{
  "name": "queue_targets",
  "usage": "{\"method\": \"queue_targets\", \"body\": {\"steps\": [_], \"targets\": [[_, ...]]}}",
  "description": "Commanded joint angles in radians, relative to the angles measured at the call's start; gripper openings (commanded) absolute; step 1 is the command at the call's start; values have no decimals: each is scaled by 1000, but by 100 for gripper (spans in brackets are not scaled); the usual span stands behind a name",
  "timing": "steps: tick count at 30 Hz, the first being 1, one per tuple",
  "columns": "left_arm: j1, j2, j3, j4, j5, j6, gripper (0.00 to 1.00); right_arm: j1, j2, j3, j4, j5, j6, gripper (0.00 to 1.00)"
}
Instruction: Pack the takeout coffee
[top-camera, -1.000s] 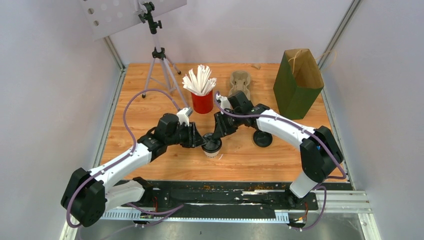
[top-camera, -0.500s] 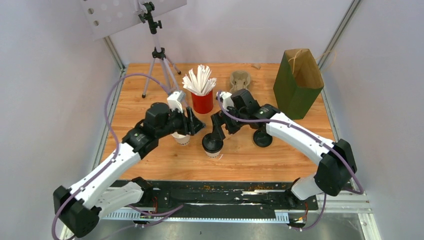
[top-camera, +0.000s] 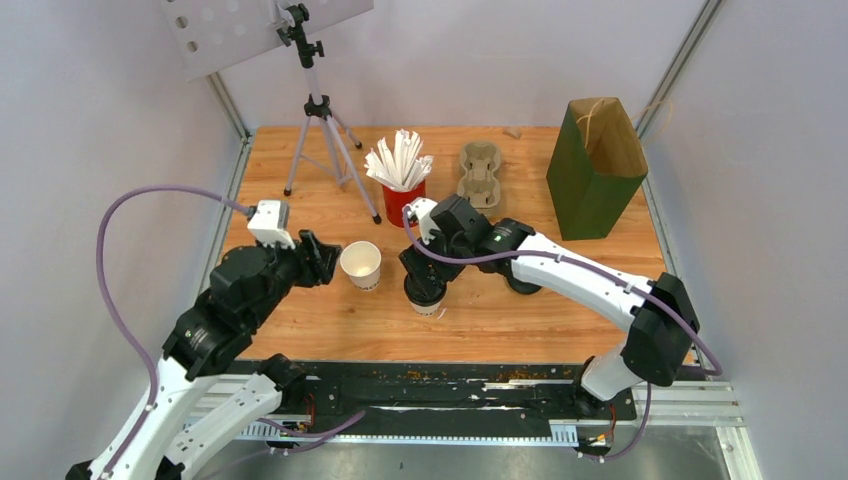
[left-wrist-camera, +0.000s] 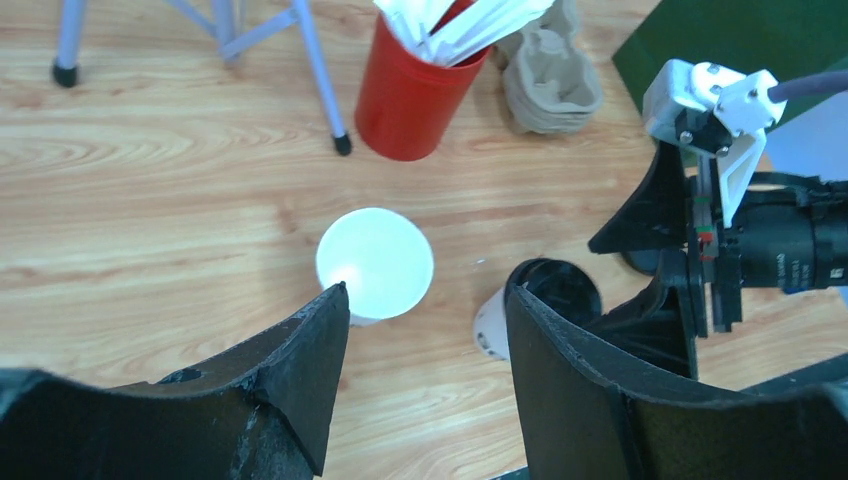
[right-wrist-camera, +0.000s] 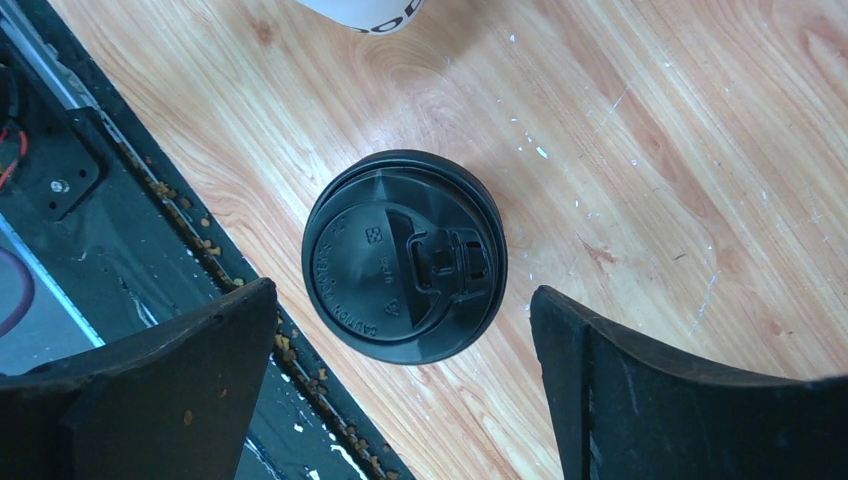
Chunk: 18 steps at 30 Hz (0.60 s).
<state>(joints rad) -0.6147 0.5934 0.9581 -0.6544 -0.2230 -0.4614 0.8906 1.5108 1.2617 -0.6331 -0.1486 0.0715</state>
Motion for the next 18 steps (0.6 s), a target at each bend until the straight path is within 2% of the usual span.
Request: {"method": "queue_targets", "body": {"steps": [1, 9, 14, 18], "targets": [[-1, -97, -63, -76, -102, 51, 66, 24, 47, 61, -2, 42, -17, 97], [-1, -193, -126, -86, -123, 82, 66, 65, 91, 74, -15, 121, -12, 100], [-1, -208, -133, -98, -130, 98, 66, 84, 108, 61, -22, 147, -13, 96], [-1, -215, -144, -101, -133, 92, 66, 87, 111, 40, -10, 148, -3, 89]]}}
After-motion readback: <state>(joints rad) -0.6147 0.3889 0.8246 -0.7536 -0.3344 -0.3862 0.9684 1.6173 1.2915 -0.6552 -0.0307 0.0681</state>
